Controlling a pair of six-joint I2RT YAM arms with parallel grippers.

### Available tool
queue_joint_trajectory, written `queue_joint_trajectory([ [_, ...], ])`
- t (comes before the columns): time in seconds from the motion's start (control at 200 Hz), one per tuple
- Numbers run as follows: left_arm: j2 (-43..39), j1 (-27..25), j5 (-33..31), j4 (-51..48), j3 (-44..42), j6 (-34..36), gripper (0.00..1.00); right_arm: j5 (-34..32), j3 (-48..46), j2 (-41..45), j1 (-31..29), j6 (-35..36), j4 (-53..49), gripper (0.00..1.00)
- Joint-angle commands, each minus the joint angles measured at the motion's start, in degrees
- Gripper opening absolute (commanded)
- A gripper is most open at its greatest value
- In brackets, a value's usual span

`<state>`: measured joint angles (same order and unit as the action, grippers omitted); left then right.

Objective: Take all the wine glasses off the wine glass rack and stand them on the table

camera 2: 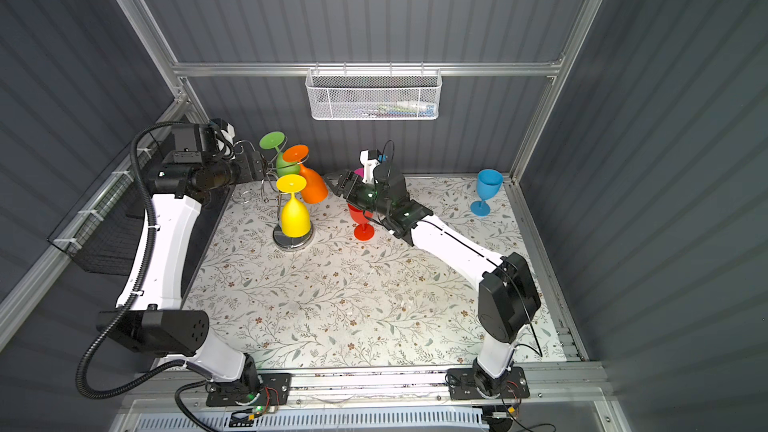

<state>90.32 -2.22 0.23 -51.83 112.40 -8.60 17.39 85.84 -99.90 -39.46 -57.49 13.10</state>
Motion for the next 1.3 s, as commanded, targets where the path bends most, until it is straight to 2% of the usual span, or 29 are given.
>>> queue_joint_trajectory([
  [0.0,-2.03,-0.07,1.60,-0.78,-0.91,-0.98,0.97,0.20,1.10,-0.27,-0.42,-0.03,0.68,0.75],
  [0.16,-4.71,-0.07,4.21,1.35,-3.56,-0.96,0.97,0.42,1.69,-0.78,-0.96,-1.98,1.56,0.75],
  [0.345,-11.75,-0.07,10.45,8.94,-13.17,0.62,0.97,1.33,4.26,-3.54,-2.02,-7.28,3.84,0.70],
  [0.395,-13.45,-0.07,11.19,10.79,-15.57,0.91,0.97,3.53,4.76,-4.47,-2.34,-9.02,4.76,0.69],
  [0.505,-16.47,-0.07,13.36,14.81,-20.59,1.72,0.97,3.76,6.05,-6.29,-3.07,-11.24,5.18,0.65],
  [0.785,-23.26,-0.07,17.74,26.21,-30.79,3.59,0.97,3.62,9.57,-9.67,-4.94,-12.21,4.83,0.50],
  [0.996,-29.09,-0.11,20.90,35.59,-41.09,2.80,0.97,3.23,11.40,-10.98,-6.04,-13.18,3.96,0.42],
  [1.296,-34.67,0.02,22.29,44.93,-48.98,3.16,0.99,3.01,15.05,-14.08,-6.59,-14.29,1.84,0.35],
])
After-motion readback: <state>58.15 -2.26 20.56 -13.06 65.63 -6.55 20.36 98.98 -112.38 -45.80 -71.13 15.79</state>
